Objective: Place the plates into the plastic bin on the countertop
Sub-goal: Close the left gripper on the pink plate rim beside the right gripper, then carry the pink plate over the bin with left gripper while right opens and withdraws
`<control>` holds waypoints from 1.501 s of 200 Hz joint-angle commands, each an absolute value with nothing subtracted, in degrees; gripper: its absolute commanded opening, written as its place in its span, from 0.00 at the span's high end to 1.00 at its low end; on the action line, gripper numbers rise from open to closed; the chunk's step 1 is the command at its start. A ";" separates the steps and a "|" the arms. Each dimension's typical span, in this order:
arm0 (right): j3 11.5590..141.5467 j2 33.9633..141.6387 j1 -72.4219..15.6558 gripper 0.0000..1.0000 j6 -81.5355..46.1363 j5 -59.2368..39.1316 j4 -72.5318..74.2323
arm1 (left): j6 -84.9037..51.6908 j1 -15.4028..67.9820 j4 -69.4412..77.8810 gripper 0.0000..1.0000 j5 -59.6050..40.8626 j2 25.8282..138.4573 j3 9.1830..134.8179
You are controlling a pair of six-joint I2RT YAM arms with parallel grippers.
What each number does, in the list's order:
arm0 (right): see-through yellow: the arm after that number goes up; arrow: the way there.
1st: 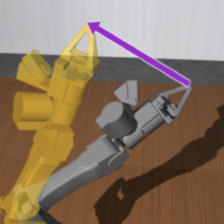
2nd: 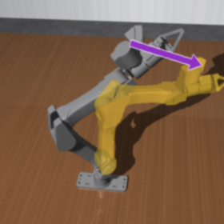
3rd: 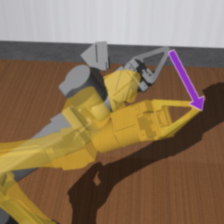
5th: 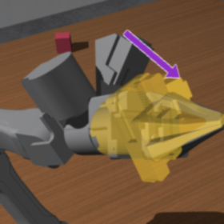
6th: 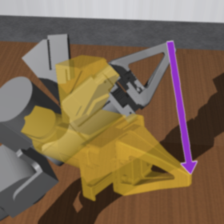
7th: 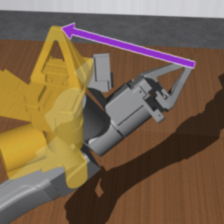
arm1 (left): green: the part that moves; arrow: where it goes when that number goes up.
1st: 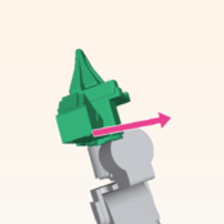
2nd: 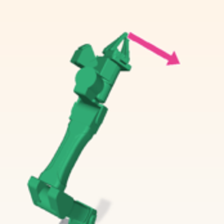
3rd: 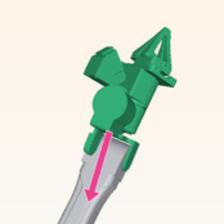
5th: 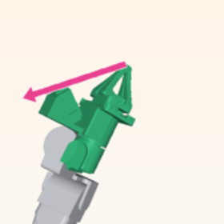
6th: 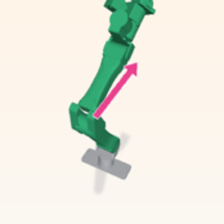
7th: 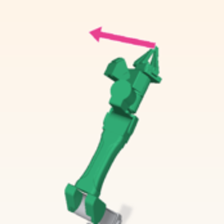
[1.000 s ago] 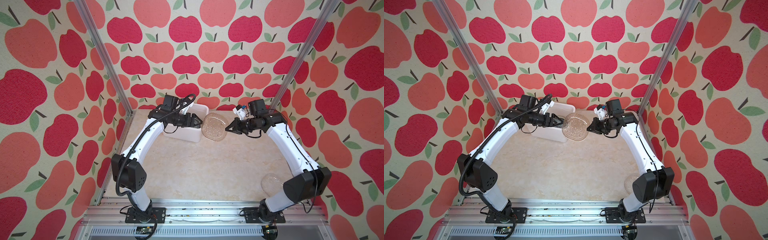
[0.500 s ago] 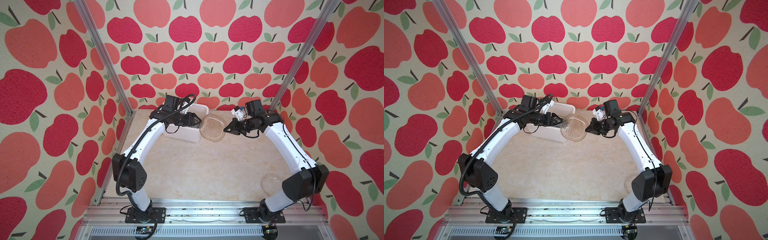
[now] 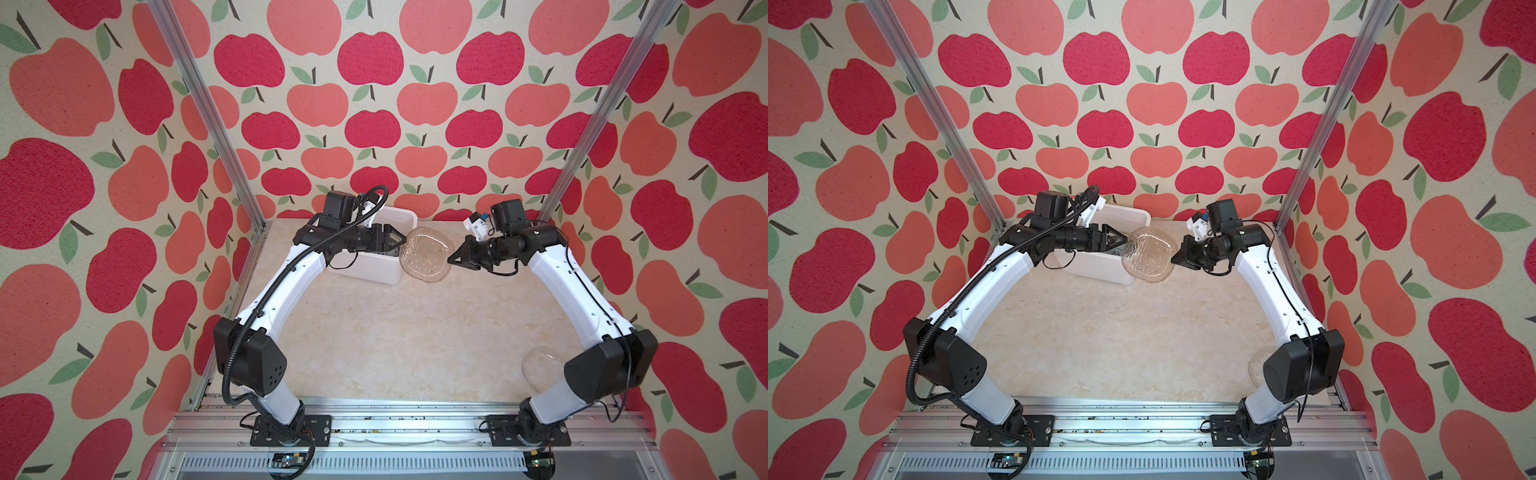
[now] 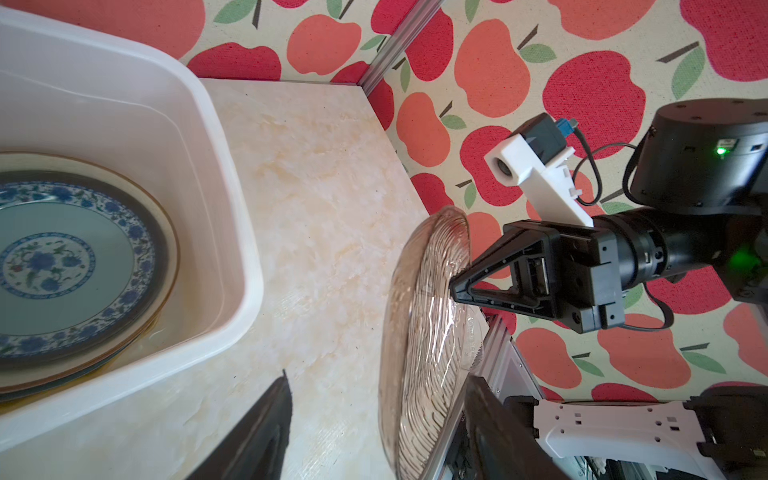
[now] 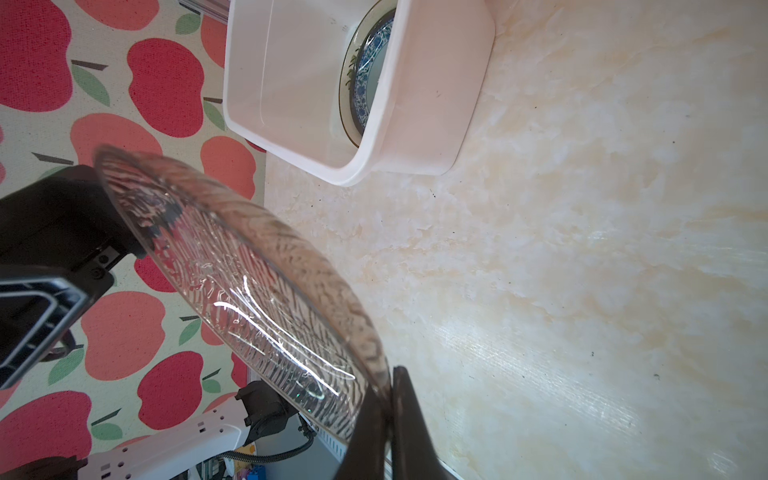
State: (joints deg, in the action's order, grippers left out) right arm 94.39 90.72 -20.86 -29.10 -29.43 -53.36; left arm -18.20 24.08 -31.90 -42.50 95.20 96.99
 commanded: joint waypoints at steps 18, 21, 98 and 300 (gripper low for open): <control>94.62 89.94 -21.45 1.00 -30.41 -29.74 -51.95 | -14.01 25.46 -36.12 0.44 -40.86 97.62 100.66; 94.58 89.90 -21.45 1.00 -30.41 -29.76 -51.96 | -13.81 25.54 -36.50 0.46 -40.53 97.86 100.90; 93.88 89.33 -21.77 1.00 -31.01 -29.84 -50.90 | -11.95 26.48 -41.51 0.72 -36.67 100.43 103.93; 86.48 79.32 -12.55 0.49 -25.96 -20.83 -61.59 | -9.19 13.57 -64.10 1.00 -16.50 135.31 156.43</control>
